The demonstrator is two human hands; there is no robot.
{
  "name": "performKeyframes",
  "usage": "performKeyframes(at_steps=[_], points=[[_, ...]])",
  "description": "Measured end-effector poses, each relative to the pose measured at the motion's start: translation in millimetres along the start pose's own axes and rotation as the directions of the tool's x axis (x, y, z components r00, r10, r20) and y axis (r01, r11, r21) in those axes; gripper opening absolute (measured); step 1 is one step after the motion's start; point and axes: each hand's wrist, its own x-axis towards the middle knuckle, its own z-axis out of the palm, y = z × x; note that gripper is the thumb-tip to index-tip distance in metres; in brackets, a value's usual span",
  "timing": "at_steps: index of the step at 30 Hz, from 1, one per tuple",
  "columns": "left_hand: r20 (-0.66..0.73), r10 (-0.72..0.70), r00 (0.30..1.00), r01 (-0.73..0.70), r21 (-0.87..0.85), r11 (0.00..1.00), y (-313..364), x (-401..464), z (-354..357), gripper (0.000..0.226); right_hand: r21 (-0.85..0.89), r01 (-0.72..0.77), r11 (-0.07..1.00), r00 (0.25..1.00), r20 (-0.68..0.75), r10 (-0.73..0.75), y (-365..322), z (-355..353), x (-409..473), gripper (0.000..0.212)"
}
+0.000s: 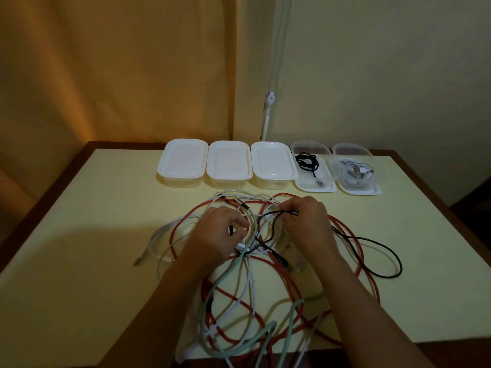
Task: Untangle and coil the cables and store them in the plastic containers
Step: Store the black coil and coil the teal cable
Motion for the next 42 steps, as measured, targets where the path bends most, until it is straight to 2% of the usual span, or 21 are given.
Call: performKeyframes(at_steps=[6,10,16,23,27,30,32,36,40,42], points=[[-0.022,0.001,1.0,-0.001,-0.001,1.0,-4,0,5,0.013,-0.05,0.078,0.996,0.997,-0.001,-0.078,-10,11,-7,0.022],[-0.079,0.005,0.997,-0.005,0.008,1.0,-2,1,5,0.013,-0.135,0.083,0.987,0.992,0.103,-0.07,-21,17,-19,0.012],[-0.095,0.03,0.995,-0.029,0.014,0.999,0,-3,6,0.012,-0.261,0.04,0.965,0.993,0.121,-0.009,-31,24,-25,0.026],[-0.083,-0.044,0.996,0.043,-0.011,0.999,3,-4,4,0.017,-0.179,-0.11,0.978,0.99,0.073,0.125,-30,35,-21,0.028],[-0.062,-0.066,0.996,0.067,0.005,0.998,6,-3,2,0.022,-0.275,-0.062,0.96,0.994,0.069,0.084,-32,38,-24,0.042],[-0.04,-0.104,0.994,0.105,0.018,0.994,8,-2,3,0.026,-0.328,-0.039,0.944,0.995,0.079,0.068,-34,40,-24,0.039],[-0.04,-0.118,0.992,0.119,0.02,0.993,9,-1,3,0.027,-0.258,-0.093,0.962,0.99,0.079,0.117,-33,39,-21,0.036],[-0.028,-0.14,0.99,0.14,-0.017,0.99,7,-1,0,0.027,0.089,-0.221,0.971,0.973,0.089,0.213,-36,27,-19,0.039],[-0.066,-0.142,0.988,0.132,-0.137,0.982,17,1,-9,0.027,0.306,-0.108,0.946,0.994,0.046,0.099,-49,10,-22,0.035],[-0.073,-0.204,0.976,0.171,-0.325,0.93,25,1,-19,0.03,0.407,-0.08,0.91,0.994,0.101,0.042,-61,0,-29,0.033]])
